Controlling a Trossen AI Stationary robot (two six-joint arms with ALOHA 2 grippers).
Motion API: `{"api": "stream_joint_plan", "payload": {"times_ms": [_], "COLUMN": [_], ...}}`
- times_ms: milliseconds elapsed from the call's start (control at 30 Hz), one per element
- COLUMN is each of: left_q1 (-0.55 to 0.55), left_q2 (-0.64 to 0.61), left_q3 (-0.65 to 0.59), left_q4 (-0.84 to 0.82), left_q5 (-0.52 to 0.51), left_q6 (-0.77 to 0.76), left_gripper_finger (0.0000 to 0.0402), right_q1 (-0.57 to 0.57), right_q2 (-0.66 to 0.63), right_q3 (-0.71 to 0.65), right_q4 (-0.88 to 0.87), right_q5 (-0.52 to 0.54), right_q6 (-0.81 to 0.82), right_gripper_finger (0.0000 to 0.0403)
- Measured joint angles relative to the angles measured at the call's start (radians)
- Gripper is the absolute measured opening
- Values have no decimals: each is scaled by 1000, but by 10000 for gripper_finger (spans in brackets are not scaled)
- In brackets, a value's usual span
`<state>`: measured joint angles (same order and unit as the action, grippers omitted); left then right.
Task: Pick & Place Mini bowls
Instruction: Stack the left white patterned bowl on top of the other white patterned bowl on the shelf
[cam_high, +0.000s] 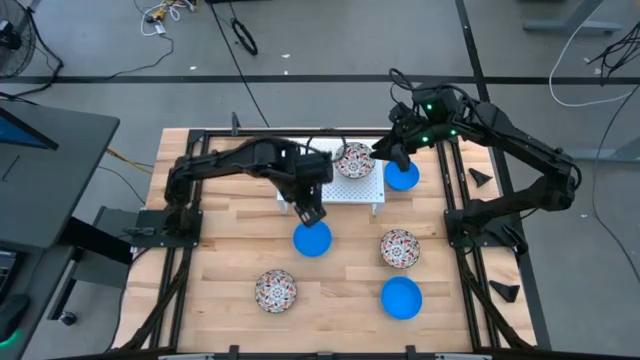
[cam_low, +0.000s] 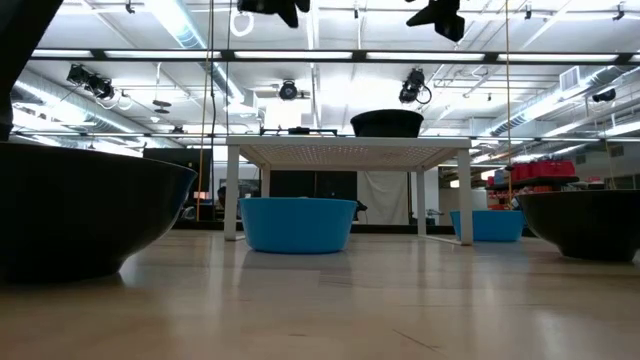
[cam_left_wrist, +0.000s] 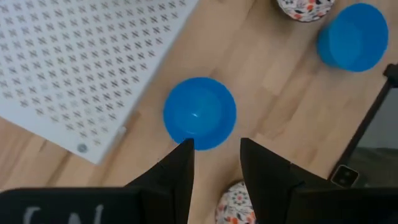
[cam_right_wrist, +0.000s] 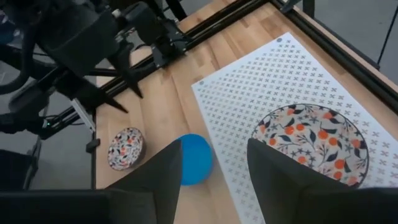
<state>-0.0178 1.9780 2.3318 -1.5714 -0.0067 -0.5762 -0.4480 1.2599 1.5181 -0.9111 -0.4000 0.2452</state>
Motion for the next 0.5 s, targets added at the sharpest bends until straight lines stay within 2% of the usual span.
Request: {"api": "stream_joint_plan", "payload": {"times_ms": [500], "left_q1": [-242], "left_q2": [-45], "left_q3": [0], "left_q4": [0], "left_q5": [-75], "left_q6": [-264], "left_gripper_finger": [135], "right_q1": [57], "right_q2": [0], "right_q3": [0], "right_q4": [93], "right_q5": [0], "right_q6": [89], "right_gripper_finger": [183]}}
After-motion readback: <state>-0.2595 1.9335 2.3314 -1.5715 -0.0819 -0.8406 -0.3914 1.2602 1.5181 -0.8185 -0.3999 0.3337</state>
